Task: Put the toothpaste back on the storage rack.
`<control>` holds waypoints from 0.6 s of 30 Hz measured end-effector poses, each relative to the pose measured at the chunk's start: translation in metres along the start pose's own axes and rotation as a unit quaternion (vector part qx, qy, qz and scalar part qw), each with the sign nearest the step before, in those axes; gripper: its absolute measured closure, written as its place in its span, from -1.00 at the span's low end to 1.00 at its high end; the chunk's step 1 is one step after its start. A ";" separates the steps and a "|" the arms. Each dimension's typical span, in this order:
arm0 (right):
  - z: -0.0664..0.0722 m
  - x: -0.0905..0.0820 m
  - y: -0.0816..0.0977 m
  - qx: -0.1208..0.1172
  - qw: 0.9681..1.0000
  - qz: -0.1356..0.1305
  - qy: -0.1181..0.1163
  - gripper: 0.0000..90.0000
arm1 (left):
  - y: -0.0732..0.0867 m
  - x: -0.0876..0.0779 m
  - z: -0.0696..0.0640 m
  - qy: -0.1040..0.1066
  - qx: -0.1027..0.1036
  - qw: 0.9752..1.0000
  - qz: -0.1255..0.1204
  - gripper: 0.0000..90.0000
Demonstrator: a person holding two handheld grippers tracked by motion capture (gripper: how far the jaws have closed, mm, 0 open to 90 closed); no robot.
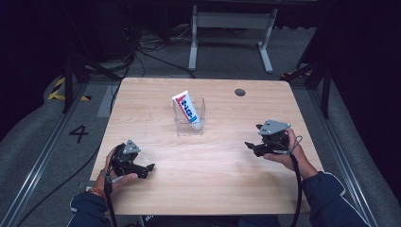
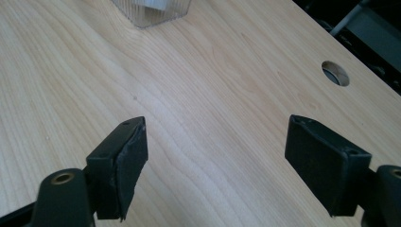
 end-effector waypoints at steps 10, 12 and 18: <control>0.001 -0.011 0.029 0.012 1.000 0.007 0.007 -0.50 | 0.000 0.000 0.000 0.000 0.000 1.000 0.000 -0.99; 0.001 -0.013 0.036 0.015 1.000 0.005 0.009 -0.50 | 0.000 0.000 0.000 0.000 0.000 1.000 0.000 -0.99; 0.001 -0.017 0.049 0.021 1.000 0.008 0.005 -0.50 | 0.000 0.000 0.000 0.000 0.000 1.000 0.000 -0.99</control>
Point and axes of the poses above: each handheld gripper's, and its own axes: x roughly forward along the jaws, y roughly out of its underside, z roughly to its left, the point moved 7 cm from there along x, roughly forward along the jaws, and after that the axes turned 8 degrees about -y, right-handed, at the moved point
